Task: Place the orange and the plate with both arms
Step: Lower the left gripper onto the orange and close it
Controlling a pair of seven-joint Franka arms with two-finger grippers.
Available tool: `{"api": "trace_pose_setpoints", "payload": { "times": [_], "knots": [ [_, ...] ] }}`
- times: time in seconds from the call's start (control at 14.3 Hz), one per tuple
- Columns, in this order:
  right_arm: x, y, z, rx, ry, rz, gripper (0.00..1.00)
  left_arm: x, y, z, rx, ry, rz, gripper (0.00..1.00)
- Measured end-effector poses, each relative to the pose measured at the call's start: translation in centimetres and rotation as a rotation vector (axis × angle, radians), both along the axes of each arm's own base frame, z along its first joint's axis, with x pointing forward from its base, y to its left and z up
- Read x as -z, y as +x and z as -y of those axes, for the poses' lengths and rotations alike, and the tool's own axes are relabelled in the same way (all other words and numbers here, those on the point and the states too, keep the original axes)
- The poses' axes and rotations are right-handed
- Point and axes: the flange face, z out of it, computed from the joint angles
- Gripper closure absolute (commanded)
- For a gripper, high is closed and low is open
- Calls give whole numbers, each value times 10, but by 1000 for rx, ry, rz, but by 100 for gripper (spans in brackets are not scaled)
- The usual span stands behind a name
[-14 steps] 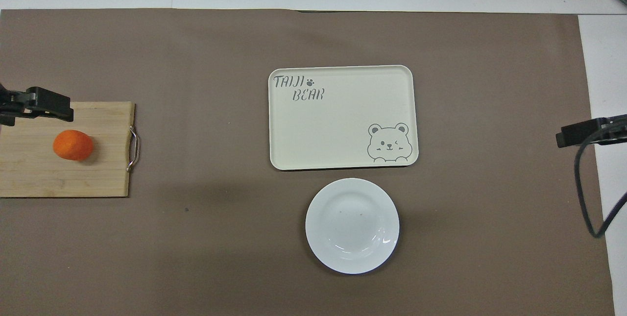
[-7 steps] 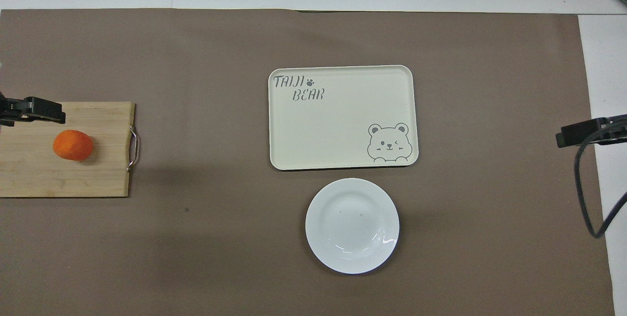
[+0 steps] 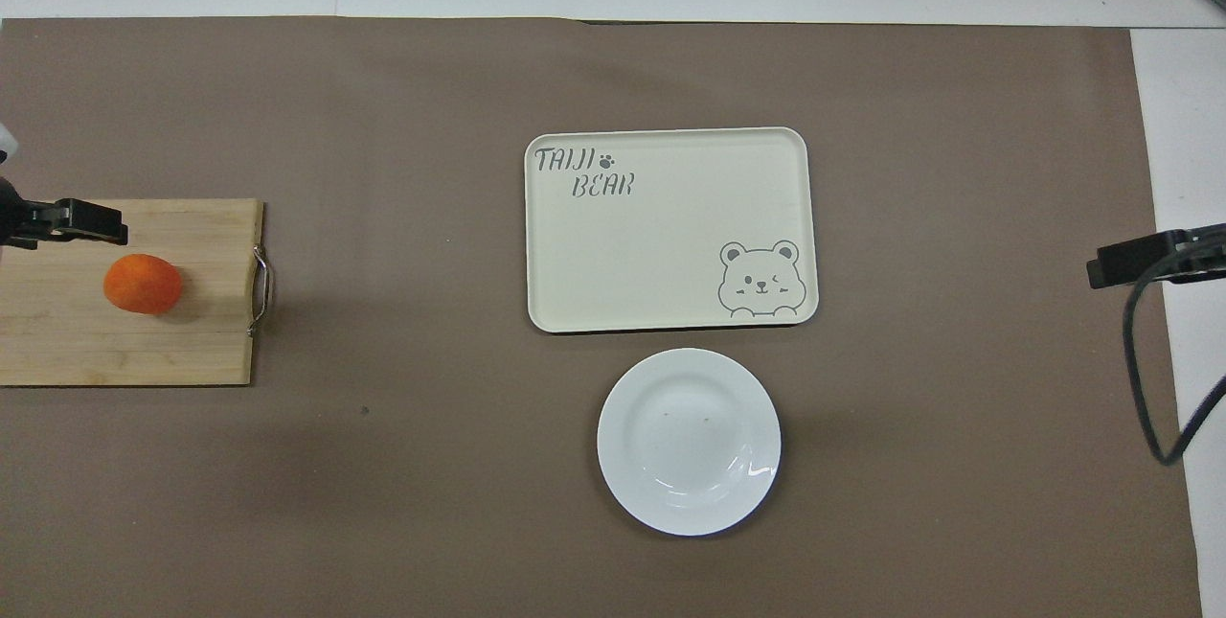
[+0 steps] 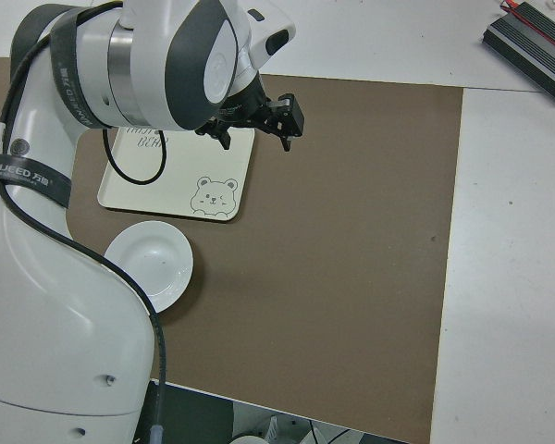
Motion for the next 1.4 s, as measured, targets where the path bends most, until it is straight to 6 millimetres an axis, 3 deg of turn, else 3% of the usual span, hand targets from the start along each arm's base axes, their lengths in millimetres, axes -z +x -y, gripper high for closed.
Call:
{"api": "trace_pose_setpoints", "payload": {
  "times": [0.28,0.77,0.84,0.91,0.98,1.26,1.4],
  "knots": [
    [0,0,0,0,0,0,0,39,3,-6,-8,-2,1,0],
    [0,0,0,0,0,0,0,111,-23,-17,-34,-10,-33,2],
    [0,0,0,0,0,0,0,117,-24,-17,-34,-10,-32,49],
    [0,0,0,0,0,0,0,121,-23,-18,-35,-11,-34,79],
    [0,0,0,0,0,0,0,124,-23,-18,-36,-12,-38,100],
    [0,0,0,0,0,0,0,123,-24,-16,-31,-14,-46,100],
    [0,0,0,0,0,0,0,112,-18,-13,-24,-16,-51,100]
  ]
}}
